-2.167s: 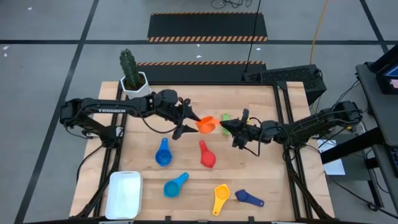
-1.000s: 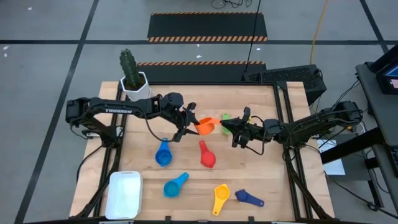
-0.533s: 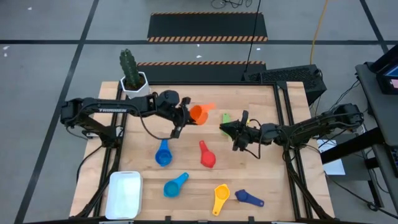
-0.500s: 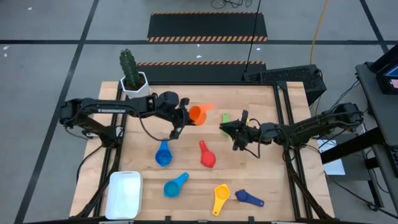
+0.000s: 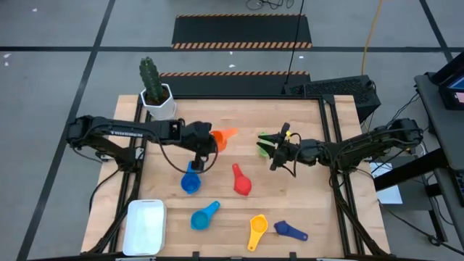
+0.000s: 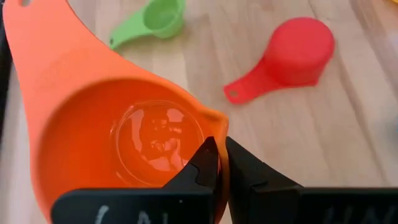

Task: Nest measuring cups in basket
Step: Put the orange measuring cup into the white bin

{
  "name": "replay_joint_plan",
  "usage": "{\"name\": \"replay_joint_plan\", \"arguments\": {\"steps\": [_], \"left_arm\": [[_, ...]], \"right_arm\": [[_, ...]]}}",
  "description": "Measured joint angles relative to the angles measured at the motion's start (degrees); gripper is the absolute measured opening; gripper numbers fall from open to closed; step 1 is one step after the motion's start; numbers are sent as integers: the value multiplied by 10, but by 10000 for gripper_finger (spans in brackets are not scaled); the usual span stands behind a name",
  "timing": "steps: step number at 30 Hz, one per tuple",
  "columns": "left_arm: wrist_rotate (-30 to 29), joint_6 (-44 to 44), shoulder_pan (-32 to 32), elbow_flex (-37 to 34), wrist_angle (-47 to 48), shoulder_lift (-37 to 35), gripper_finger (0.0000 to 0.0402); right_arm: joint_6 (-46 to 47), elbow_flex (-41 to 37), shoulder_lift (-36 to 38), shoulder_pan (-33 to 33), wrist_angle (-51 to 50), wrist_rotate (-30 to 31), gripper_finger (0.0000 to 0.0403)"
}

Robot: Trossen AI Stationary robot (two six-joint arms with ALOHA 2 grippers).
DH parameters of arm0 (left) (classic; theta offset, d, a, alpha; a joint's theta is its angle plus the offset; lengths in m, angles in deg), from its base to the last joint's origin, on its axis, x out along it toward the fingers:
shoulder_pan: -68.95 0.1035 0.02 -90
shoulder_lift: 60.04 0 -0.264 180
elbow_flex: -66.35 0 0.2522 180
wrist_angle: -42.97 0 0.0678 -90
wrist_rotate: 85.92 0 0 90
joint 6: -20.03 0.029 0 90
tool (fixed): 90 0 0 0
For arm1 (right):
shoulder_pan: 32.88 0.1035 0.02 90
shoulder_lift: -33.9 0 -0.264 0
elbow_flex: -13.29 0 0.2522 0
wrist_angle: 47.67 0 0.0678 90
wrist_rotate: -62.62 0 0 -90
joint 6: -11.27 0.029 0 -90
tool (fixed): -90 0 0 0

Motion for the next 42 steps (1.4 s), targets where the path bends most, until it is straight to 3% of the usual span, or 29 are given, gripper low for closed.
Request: {"name": "replay_joint_plan", "arguments": {"steps": [11, 18, 26, 35, 42], "left_arm": [[-90, -175, -102, 0, 40, 10, 8], [-116, -299, -165, 1, 42, 9, 14], [-119, -512, -254, 3, 119, 9, 11], [-139, -760, -364, 85, 201, 9, 8], [-162, -948, -474, 138, 218, 23, 6]], "right_arm": [[28, 0, 0, 0, -1, 0, 114], [84, 0, 0, 0, -15, 0, 114], [150, 0, 0, 0, -44, -3, 114], [158, 0, 0, 1, -54, -8, 114], [144, 0, 0, 1, -39, -95, 114]]}}
